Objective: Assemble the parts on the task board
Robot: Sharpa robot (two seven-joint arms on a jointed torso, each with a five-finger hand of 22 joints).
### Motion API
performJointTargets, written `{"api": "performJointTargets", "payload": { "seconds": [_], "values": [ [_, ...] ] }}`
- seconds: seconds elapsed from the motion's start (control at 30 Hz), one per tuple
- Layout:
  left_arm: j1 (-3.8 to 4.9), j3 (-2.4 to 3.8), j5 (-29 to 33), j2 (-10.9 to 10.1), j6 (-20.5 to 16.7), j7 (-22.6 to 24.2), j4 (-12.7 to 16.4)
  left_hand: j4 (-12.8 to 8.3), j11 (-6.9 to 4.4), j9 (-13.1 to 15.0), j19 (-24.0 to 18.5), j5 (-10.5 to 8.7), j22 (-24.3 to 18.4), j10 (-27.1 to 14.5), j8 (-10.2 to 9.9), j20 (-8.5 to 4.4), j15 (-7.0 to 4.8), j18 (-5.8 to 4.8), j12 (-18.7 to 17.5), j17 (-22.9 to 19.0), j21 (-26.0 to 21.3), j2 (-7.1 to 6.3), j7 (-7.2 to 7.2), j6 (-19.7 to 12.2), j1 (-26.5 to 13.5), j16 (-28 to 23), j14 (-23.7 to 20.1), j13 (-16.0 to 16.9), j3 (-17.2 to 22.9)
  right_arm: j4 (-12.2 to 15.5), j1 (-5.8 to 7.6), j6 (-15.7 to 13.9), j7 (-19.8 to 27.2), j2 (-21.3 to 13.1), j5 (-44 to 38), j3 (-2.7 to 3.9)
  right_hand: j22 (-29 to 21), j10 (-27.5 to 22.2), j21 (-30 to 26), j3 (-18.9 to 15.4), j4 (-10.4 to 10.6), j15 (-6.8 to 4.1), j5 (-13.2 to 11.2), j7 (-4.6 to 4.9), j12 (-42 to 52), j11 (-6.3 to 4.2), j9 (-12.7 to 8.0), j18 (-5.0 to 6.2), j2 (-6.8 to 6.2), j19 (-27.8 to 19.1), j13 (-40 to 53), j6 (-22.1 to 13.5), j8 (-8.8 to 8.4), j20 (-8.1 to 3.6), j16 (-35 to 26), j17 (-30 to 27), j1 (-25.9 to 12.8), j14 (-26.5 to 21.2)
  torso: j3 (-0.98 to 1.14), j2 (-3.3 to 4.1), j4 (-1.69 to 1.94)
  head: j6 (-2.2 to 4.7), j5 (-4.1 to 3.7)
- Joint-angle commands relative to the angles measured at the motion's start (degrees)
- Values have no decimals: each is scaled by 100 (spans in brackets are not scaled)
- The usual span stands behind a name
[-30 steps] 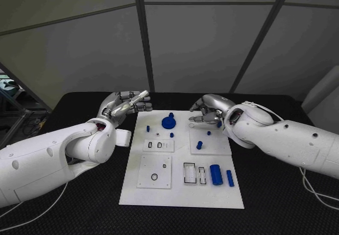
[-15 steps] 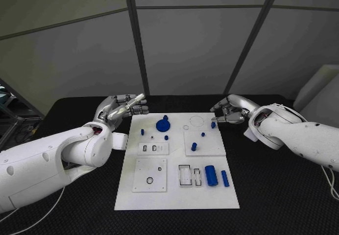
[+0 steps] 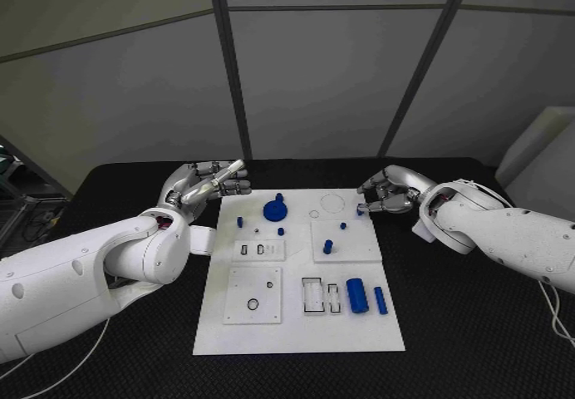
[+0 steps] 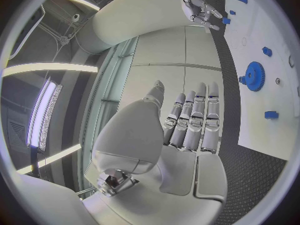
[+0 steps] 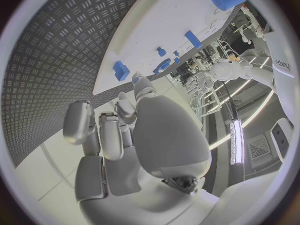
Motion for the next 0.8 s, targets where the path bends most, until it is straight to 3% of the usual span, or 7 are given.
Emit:
{"api": "performJointTargets", "payload": {
  "seconds": [0.03,0.2,0.8],
  "values": [
    [5,6,-33,8,75,48,-1,-28,21,0,-27,5,-8,17,-31,22,45,-115,-14,10,-2,35,60,-20,23,-35,0,1,10,-23,-12,171,32,22,-17,1,-2,-39,-37,-44,-10,16,-49,1,-23,24,-3,-18,3,-13,-9,-36,-10,12,-23,506,27,390,-1,3,-6,-18,19],
    [3,6,-33,11,76,50,-5,-28,21,0,-27,5,-8,17,-31,22,45,-115,-14,10,-2,35,60,-20,23,-35,0,1,10,-63,-33,214,16,43,-35,1,1,-34,-36,-48,-8,17,-59,2,-16,25,-2,-18,4,-11,0,-38,-8,13,-20,512,25,391,-3,-7,6,-38,12],
    [1,6,-33,12,75,51,-27,-28,21,0,-27,5,-8,17,-31,22,45,-115,-14,10,-2,35,60,-20,23,-35,0,1,10,-169,-74,317,-14,109,-119,1,33,22,-24,-60,-9,24,-85,11,58,31,44,-24,90,13,78,147,98,24,-6,545,67,398,6,-5,-5,-69,27]
  ]
}}
